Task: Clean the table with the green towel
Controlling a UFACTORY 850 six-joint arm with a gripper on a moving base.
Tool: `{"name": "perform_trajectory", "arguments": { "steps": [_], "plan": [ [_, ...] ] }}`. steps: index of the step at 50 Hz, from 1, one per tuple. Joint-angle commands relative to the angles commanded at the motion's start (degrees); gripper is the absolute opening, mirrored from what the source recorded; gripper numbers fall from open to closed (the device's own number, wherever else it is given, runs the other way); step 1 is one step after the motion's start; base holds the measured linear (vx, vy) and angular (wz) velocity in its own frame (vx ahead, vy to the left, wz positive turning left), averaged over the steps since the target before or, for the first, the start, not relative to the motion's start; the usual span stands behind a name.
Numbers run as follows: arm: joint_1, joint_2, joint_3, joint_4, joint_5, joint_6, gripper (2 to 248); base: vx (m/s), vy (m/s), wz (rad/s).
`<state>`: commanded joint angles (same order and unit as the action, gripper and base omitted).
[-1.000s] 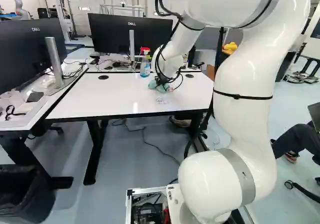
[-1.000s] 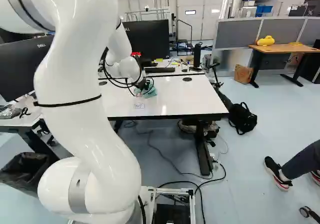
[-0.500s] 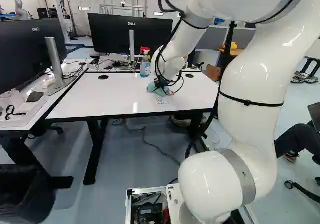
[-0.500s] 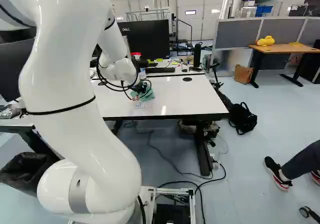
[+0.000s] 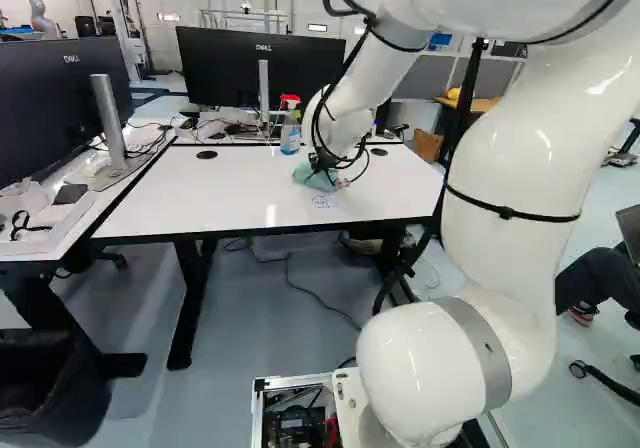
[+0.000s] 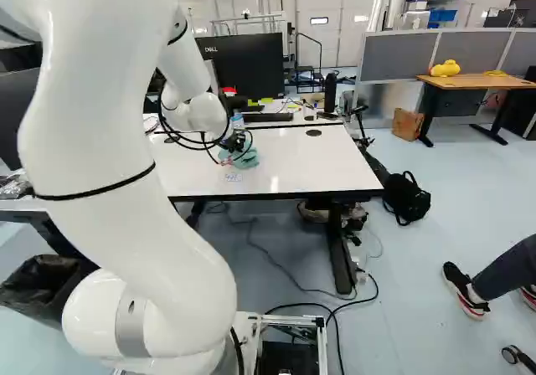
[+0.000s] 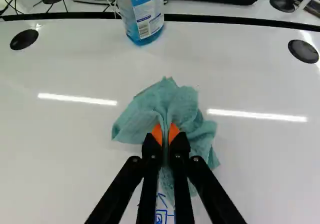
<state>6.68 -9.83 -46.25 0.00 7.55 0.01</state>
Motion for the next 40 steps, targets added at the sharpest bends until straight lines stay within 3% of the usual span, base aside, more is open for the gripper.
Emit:
{"name": "perform_trajectory", "arguments": {
  "steps": [12,40],
  "plan": [
    [1.44,1.66,0.04,0.0,0.0,0.0,35,0.0,0.0,0.0],
    [6.6,1.37,-0.29,0.0,0.0,0.0,35,0.0,0.0,0.0]
  ]
}}
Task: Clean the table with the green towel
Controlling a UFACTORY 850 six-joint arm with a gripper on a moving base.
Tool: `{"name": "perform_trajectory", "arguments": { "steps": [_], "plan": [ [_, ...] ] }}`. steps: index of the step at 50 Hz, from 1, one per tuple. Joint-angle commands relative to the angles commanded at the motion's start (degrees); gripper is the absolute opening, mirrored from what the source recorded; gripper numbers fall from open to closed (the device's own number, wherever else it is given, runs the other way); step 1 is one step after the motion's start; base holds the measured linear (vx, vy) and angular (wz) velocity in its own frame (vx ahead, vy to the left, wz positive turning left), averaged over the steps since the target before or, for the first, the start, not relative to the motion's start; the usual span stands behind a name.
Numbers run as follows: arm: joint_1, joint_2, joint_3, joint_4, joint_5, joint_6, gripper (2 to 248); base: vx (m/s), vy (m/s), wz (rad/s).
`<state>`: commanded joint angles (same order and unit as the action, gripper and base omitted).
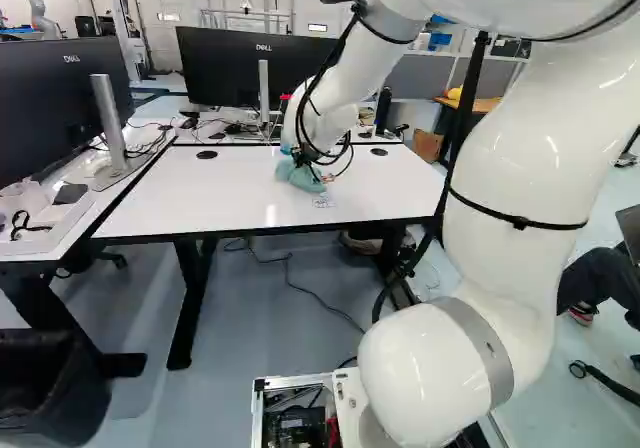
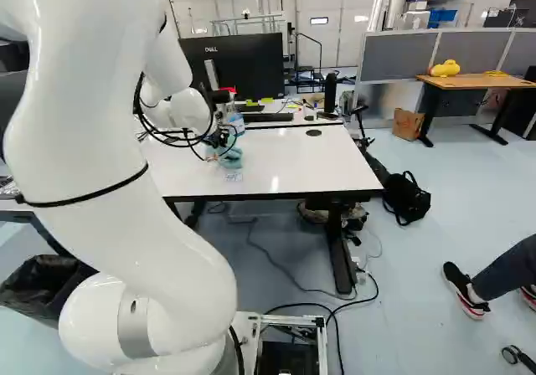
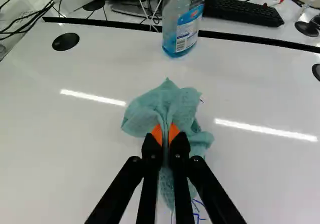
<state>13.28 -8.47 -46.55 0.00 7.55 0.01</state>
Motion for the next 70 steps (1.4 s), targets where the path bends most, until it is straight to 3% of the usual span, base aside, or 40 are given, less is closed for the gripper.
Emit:
{"name": "perform_trajectory", "arguments": {
  "steps": [25,56,70],
  "plan": [
    [3.39,4.08,4.44,0.0,0.0,0.0,35,0.0,0.0,0.0],
    [3.33,4.25,4.46,0.0,0.0,0.0,35,0.0,0.0,0.0],
    [1.3,4.72,3.18,0.0,0.0,0.0,35,0.0,0.0,0.0]
  ]
}}
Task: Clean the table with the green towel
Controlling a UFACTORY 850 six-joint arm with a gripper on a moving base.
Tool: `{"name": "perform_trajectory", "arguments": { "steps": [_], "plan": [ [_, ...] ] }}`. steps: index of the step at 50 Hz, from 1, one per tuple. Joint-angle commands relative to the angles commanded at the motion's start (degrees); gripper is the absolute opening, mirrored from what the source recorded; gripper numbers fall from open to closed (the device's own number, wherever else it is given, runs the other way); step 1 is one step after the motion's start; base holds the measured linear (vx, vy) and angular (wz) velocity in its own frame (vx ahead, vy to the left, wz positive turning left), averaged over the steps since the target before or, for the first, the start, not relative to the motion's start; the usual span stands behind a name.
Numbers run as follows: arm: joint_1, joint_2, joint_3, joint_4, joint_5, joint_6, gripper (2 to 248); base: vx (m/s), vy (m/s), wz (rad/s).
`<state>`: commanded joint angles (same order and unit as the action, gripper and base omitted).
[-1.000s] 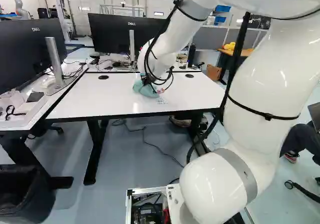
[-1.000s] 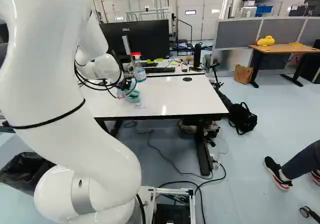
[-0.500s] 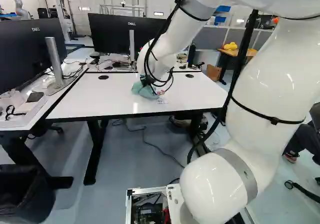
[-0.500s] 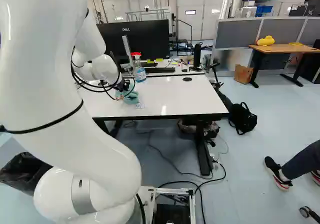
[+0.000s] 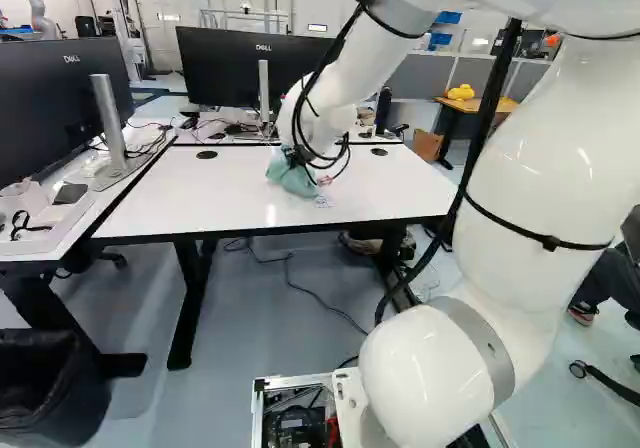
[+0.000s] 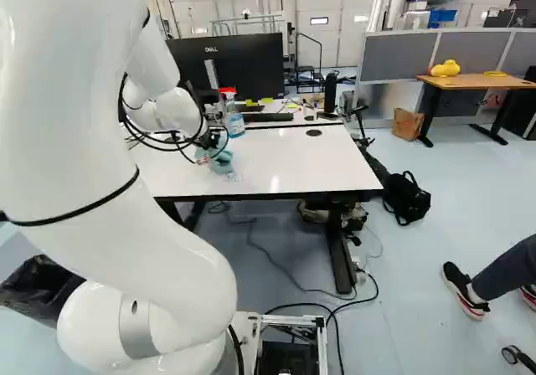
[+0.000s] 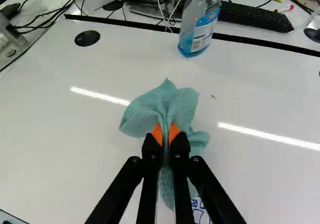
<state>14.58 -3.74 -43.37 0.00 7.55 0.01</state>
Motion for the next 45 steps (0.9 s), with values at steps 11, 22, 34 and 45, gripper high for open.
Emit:
{"name": "perform_trajectory", "arguments": {
  "steps": [11,22,34,45],
  "plan": [
    [-2.01,-0.76,-1.67,0.0,0.0,0.0,35,0.0,0.0,0.0],
    [-3.96,-2.57,-3.61,0.0,0.0,0.0,35,0.0,0.0,0.0],
    [-5.82,-4.89,-6.15,0.0,0.0,0.0,35,0.0,0.0,0.0],
    [-7.07,-7.53,-9.09,0.0,0.0,0.0,35,0.0,0.0,0.0]
  ]
}}
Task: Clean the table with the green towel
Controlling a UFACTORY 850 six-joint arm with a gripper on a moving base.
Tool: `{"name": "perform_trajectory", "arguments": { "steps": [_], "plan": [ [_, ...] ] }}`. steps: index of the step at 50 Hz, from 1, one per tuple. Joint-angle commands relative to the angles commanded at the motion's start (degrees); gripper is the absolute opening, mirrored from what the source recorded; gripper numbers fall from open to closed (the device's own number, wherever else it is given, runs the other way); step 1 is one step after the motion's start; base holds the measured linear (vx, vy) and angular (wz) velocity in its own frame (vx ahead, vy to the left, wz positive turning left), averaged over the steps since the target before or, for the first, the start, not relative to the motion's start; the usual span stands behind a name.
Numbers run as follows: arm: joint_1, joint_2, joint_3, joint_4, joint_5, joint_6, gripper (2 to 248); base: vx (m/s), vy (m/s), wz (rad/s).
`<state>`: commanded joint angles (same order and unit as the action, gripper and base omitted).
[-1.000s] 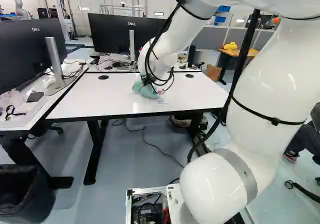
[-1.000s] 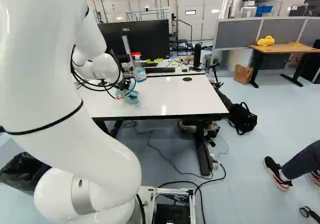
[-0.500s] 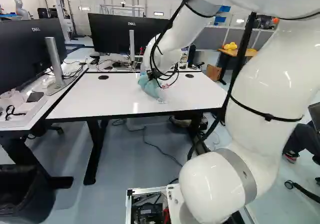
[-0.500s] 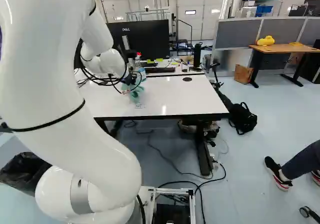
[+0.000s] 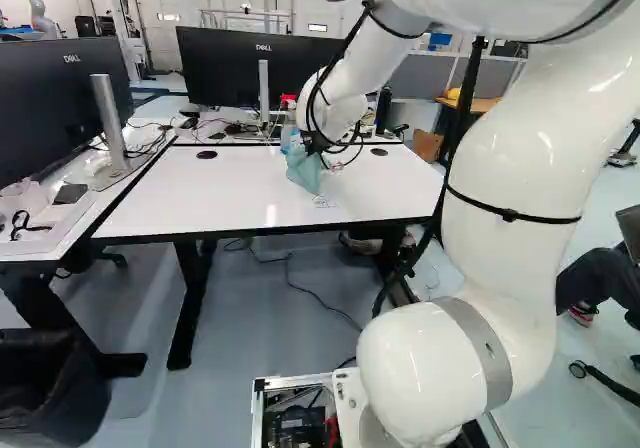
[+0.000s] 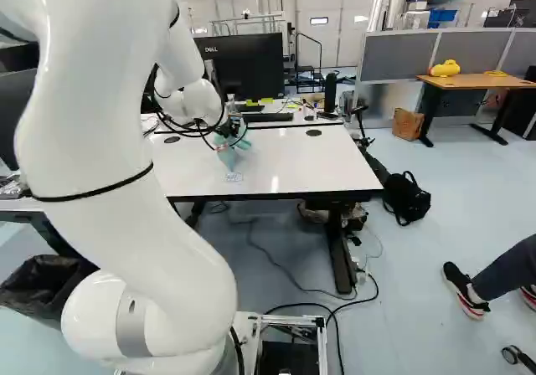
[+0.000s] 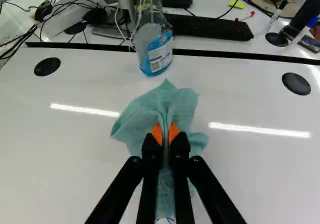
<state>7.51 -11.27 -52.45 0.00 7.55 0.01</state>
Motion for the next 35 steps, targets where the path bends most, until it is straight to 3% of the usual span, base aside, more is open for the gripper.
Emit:
{"name": "perform_trajectory", "arguments": {
  "steps": [20,35],
  "plan": [
    [-0.61,-5.05,-5.84,0.0,0.0,0.0,35,0.0,0.0,0.0],
    [-0.58,-5.22,-6.02,0.0,0.0,0.0,35,0.0,0.0,0.0]
  ]
}}
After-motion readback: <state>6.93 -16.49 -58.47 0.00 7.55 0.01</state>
